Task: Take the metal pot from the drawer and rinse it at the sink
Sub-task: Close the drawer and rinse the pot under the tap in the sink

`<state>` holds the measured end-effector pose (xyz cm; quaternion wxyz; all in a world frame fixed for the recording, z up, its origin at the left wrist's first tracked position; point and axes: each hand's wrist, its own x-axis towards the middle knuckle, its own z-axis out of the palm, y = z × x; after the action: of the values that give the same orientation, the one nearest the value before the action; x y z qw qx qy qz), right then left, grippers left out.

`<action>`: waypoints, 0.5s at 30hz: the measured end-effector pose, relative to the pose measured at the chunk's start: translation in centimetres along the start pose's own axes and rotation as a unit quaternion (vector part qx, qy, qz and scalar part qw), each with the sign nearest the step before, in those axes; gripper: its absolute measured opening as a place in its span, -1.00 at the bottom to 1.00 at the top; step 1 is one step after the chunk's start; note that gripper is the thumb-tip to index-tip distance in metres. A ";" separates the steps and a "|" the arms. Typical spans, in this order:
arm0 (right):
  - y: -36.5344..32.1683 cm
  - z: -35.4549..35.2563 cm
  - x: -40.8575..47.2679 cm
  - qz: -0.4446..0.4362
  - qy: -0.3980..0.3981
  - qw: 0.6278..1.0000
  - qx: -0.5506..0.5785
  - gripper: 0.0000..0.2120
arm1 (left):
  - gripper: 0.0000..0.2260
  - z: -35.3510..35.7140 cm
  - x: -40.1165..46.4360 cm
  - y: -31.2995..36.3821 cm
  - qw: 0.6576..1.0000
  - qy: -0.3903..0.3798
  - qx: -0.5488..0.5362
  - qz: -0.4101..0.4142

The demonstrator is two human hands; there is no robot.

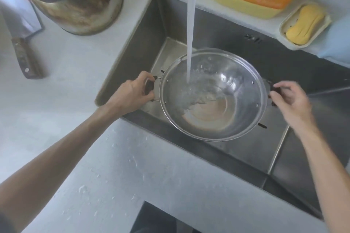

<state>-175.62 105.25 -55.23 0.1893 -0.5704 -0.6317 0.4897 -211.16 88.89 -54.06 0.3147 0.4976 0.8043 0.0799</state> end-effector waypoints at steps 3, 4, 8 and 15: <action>-1.9 -0.9 0.7 -0.060 0.014 0.998 -0.006 -0.66 | -0.50 1.0 0.8 -0.7 0.998 0.009 -0.047 -0.041; -2.3 -1.1 0.9 -0.078 0.012 0.997 -0.010 -0.62 | -0.46 1.1 1.0 -0.9 0.997 0.009 -0.061 -0.054; -2.9 -1.5 1.4 -0.105 0.006 0.994 -0.013 -0.40 | -0.62 0.8 1.8 -1.5 0.996 0.007 -0.059 -0.073; -2.8 -0.6 1.2 -0.109 0.036 0.993 0.017 -0.65 | -0.78 0.1 2.5 -1.7 0.986 0.106 -0.122 -0.047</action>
<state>-176.99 106.93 -53.05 0.2739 -0.5118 -0.6743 0.4564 -213.17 90.17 -55.92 0.2896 0.4056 0.8398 0.2152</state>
